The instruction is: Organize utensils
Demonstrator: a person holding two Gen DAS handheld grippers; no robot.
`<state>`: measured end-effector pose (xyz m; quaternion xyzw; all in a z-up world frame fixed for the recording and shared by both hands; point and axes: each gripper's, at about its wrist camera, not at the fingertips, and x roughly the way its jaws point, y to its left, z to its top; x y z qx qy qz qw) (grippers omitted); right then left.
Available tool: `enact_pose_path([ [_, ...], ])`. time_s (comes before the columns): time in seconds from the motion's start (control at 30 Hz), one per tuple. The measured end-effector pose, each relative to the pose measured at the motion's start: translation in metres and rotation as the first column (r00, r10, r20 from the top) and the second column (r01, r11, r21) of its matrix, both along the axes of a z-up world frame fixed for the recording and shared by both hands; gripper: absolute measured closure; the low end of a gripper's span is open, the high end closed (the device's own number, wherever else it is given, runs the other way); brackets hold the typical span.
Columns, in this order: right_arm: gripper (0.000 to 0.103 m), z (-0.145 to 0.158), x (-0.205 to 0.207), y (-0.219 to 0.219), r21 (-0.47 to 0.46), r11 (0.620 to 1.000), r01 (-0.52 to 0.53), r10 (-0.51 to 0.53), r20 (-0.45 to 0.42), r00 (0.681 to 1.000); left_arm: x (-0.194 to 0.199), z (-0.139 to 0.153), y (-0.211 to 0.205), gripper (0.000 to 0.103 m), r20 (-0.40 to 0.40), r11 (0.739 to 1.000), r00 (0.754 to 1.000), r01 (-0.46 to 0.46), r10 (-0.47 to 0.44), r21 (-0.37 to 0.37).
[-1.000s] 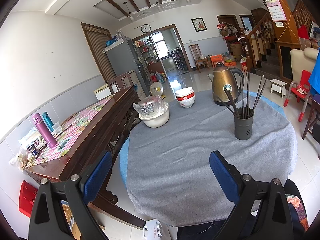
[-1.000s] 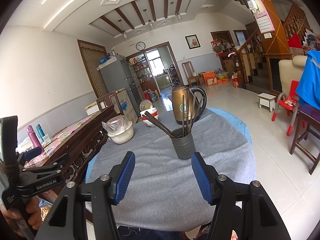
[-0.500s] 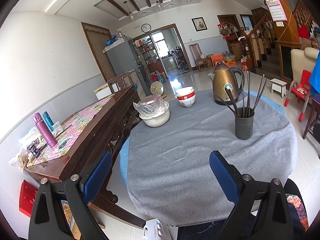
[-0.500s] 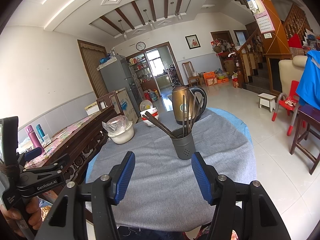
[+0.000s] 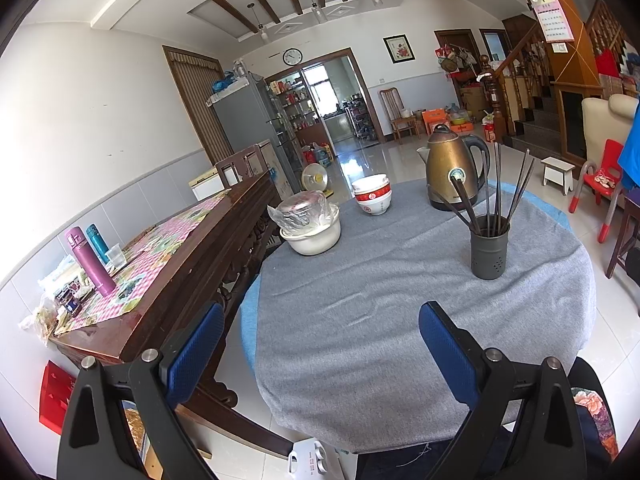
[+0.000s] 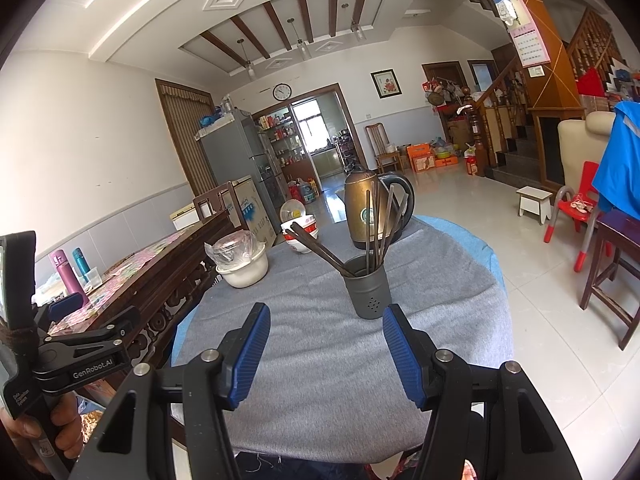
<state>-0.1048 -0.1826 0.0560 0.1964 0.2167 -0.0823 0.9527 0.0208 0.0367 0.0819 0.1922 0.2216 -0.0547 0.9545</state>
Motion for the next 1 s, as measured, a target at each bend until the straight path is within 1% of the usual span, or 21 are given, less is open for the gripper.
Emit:
enact_pose_path([
  [1.0,0.04,-0.001,0.0003,-0.0012,0.002,1.0,-0.001,0.001,-0.001,1.0,-0.0008,-0.0018,0.0011,0.005,-0.003,1.0,1.0,-0.003,0.003,0.001],
])
